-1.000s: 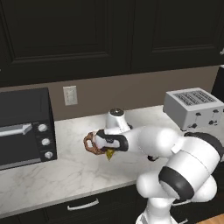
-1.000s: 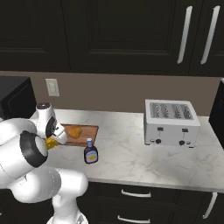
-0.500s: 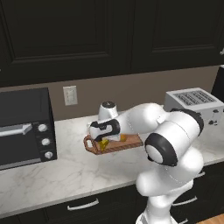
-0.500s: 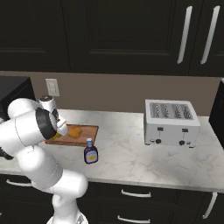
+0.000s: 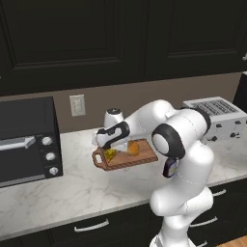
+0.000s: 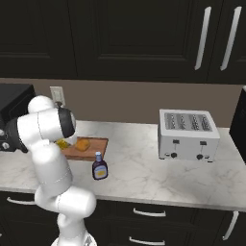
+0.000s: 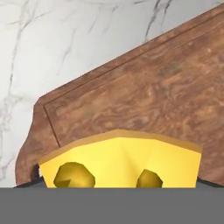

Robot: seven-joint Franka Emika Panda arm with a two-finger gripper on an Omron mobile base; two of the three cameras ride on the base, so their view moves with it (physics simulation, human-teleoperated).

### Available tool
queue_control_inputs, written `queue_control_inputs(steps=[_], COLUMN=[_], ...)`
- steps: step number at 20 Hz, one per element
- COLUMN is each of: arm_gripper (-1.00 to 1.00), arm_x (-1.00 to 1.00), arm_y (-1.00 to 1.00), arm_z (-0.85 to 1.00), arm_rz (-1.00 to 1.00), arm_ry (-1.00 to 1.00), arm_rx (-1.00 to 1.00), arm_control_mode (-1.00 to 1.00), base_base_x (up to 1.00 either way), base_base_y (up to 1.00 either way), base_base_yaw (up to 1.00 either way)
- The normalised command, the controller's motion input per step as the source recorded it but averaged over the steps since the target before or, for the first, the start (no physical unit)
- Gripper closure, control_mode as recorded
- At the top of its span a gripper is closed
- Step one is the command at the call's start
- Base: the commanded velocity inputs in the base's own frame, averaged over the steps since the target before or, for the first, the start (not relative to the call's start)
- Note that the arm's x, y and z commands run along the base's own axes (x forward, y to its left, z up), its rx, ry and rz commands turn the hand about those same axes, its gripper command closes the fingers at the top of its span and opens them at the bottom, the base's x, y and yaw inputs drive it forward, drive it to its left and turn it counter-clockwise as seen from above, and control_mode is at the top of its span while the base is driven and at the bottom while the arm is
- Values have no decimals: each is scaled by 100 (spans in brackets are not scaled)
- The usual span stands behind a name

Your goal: Retrieve the reheated potato from the microwave, then place the potato, cheese, and condiment on the cutting board.

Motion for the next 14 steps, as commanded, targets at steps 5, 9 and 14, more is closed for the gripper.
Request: queue_control_inputs(steps=[5,9,14], arm_gripper=[100,-100,-100], arm_x=[26,2,-7], arm_y=[0,0,-14], arm_z=[-30,-24,-2], arm_rz=[-2,-2,-1], arm_ry=[4,1,0], arm_rx=[0,-1,0], arm_control_mode=[-100,-100,-100], base_base_x=[0,0,0], base_base_y=[0,0,0], base_base_yaw=[0,0,0])
